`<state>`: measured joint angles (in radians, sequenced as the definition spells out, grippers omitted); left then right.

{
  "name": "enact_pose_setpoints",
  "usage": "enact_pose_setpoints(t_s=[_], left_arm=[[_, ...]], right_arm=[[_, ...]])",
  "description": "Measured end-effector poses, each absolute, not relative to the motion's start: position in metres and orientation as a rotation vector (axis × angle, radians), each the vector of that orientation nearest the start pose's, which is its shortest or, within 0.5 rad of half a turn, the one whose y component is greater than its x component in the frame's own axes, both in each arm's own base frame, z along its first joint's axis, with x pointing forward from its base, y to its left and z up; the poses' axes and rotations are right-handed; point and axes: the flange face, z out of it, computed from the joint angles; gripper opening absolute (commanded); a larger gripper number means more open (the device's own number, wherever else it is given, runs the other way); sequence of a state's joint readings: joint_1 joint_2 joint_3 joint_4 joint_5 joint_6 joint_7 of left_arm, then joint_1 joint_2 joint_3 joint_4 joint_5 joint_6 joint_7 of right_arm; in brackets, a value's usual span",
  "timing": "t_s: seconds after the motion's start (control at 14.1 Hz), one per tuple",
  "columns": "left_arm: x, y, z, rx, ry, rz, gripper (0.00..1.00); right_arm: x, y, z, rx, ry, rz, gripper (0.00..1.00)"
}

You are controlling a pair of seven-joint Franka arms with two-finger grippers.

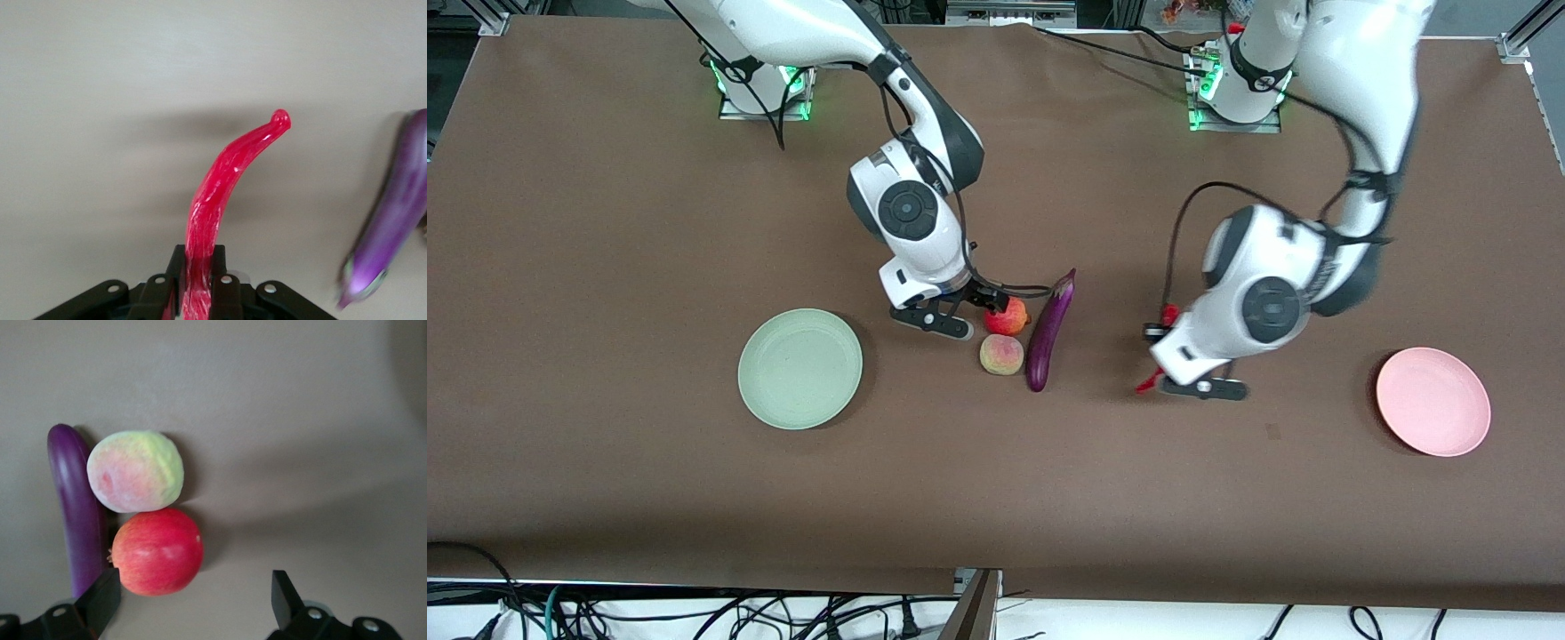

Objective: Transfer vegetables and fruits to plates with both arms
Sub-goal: 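Grasp the chili with the left gripper while the right gripper grasps the apple, then lower the chili onto the pink plate and open the left gripper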

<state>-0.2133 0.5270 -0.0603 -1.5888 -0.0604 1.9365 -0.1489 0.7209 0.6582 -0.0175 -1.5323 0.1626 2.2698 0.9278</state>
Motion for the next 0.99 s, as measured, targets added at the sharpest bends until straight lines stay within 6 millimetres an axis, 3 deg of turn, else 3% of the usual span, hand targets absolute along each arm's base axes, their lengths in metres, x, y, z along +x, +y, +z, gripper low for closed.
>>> enact_pose_setpoints(t_s=[0.14,0.28,0.43,0.57,0.78,0.85,0.92,0.99], left_arm=[[0.660,-0.095,0.329,-3.182,0.237,0.290,0.15],[0.665,-0.001,0.322,-3.143,0.352,0.296,0.11],[0.662,0.081,0.308,-3.023,0.490,0.322,0.11],[0.665,0.142,0.292,-2.907,0.625,0.295,0.12],[0.674,0.202,0.254,-2.802,0.799,0.175,0.19],[0.675,0.218,0.241,-2.787,0.825,0.130,0.70],[0.674,0.232,0.232,-2.780,0.842,0.103,1.00],[0.673,0.241,0.228,-2.777,0.850,0.091,1.00]], right_arm=[[0.532,0.486,0.264,-2.935,0.480,0.000,1.00],[0.520,0.505,0.247,-2.913,0.475,-0.043,1.00],[0.511,0.515,0.233,-2.922,0.458,-0.071,1.00],[0.509,0.520,0.224,-2.928,0.442,-0.107,1.00],[0.508,0.520,0.215,-2.952,0.400,-0.150,0.99],[0.507,0.520,0.214,-2.958,0.389,-0.159,0.97],[0.507,0.520,0.214,-2.960,0.383,-0.164,0.90],[0.507,0.520,0.214,-2.962,0.381,-0.165,0.83]])
